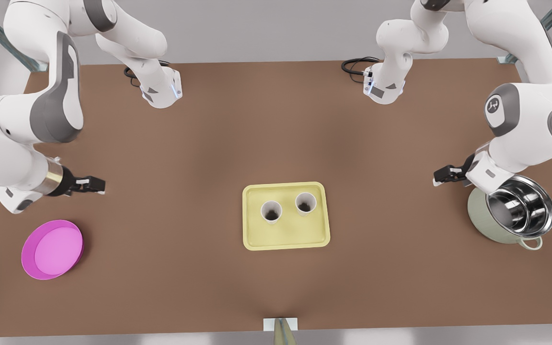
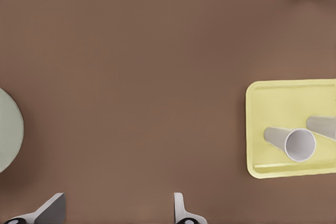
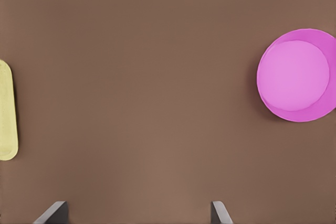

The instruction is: Use the left arm to pick up the white IKEA cup from the tray and place it on the middle-left position; use the right arm to pick up the white IKEA cup from the tray and place it on the middle-right position

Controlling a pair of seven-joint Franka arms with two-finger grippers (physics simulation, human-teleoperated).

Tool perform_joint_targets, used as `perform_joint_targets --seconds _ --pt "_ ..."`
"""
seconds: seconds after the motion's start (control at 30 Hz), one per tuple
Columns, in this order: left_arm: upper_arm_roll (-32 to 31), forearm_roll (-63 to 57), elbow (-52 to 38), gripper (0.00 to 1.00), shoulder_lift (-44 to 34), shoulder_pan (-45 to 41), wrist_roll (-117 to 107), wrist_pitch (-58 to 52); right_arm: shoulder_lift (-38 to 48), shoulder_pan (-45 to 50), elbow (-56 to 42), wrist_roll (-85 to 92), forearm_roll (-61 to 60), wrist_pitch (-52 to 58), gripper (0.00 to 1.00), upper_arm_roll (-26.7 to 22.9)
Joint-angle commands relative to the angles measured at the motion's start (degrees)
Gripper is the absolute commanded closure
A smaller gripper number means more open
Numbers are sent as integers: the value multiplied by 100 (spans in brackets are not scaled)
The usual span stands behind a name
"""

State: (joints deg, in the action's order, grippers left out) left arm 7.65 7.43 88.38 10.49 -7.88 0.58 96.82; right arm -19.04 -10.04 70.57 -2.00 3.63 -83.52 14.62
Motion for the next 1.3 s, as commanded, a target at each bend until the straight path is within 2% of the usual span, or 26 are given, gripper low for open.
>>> perform_joint_targets --seconds 0.0,0.17,0.23,0.27,0.33,0.4,0.47,0.6,0.8,1.27 --pt "0 13 13 0 -12 -3 -278 74 120 10 -78 -29 23 29 0 32" --pt "-27 4 329 0 -223 -12 -207 22 59 54 -70 -29 41 -6 0 59" --pt "-18 -31 364 0 -205 -3 -199 22 -20 203 -34 -90 32 -349 0 190" --pt "17 -22 373 0 -188 32 -190 13 -91 573 -34 -143 41 -358 0 199" --pt "35 -22 373 0 -214 32 -207 -260 -126 1941 202 -1055 32 -560 0 -354" --pt "-9 4 329 0 -267 23 -190 -638 -335 3164 510 -2279 41 -674 0 -433" --pt "-27 40 329 0 -188 -21 -190 -418 -890 3693 625 -2253 -56 -1087 0 -442" --pt "-71 -40 355 0 -126 -468 -225 -277 -1725 3869 607 -2288 -47 -2783 0 -451" --pt "-106 -259 101 0 -118 -530 -207 -224 -2323 3922 581 -2279 -38 -4286 0 -451" --pt "-106 -189 74 0 -39 -522 -207 -207 -2806 3957 484 -1971 -3 -5130 0 -609"
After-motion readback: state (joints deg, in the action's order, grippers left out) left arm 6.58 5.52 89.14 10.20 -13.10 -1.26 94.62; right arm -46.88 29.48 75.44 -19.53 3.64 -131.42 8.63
